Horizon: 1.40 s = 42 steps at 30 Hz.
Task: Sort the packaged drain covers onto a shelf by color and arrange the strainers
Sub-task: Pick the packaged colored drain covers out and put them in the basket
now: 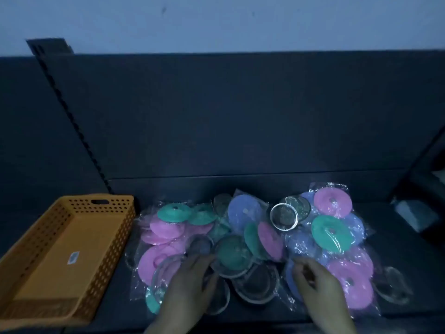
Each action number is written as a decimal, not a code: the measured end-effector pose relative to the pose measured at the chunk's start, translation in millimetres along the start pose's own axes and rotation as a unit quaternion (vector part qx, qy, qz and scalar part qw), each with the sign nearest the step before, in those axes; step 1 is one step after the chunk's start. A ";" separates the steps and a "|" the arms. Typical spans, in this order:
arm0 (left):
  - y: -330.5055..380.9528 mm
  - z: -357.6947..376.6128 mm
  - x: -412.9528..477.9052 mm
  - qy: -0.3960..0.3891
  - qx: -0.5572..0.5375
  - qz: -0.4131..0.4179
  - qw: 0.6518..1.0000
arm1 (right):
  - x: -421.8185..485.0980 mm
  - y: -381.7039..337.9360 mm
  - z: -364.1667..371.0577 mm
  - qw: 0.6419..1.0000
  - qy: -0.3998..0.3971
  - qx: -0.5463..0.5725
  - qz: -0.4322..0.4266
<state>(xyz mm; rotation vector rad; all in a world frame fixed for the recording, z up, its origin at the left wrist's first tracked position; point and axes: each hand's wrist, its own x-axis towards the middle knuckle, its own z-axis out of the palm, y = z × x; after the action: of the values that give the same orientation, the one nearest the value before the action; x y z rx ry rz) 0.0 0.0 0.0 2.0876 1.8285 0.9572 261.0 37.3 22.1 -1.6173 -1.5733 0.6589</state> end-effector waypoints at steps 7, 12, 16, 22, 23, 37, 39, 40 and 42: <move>12.9 8.5 63.6 -0.133 0.019 -0.024 0.991 | 42.0 -17.8 22.1 0.983 -0.092 -0.127 -0.092; 15.3 22.7 96.2 -0.141 0.038 -0.035 0.989 | 64.0 -18.6 49.8 0.971 -0.188 -0.135 -0.053; 12.9 32.4 117.6 -0.142 0.017 -0.062 0.988 | 69.8 -16.2 64.7 0.964 -0.196 -0.177 -0.042; 10.5 52.9 142.4 -0.099 0.011 -0.086 0.991 | 80.3 -10.9 62.9 0.946 -0.251 -0.202 -0.042; 11.0 55.1 147.8 -0.087 0.015 -0.100 0.991 | 82.0 -10.4 60.5 0.949 -0.249 -0.188 -0.046; 23.2 46.2 167.0 -0.036 -0.270 -0.228 0.935 | 97.0 -32.2 32.0 0.987 -0.052 -0.139 -0.062; 17.8 32.0 168.2 -0.003 -0.251 -0.238 0.938 | 100.2 -44.9 27.4 0.990 -0.041 -0.112 -0.077; 13.1 24.1 168.1 0.009 -0.224 -0.243 0.944 | 101.5 -51.2 27.4 0.991 -0.038 -0.099 -0.087; -0.9 5.0 166.7 0.045 -0.153 -0.260 0.952 | 104.0 -60.1 32.0 0.991 -0.024 -0.077 -0.106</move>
<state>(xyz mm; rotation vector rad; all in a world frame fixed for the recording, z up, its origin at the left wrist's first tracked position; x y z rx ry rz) 5.9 158.7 50.9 1.3057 1.9722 1.1054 210.9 141.4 67.8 -1.5247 -1.8391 0.4769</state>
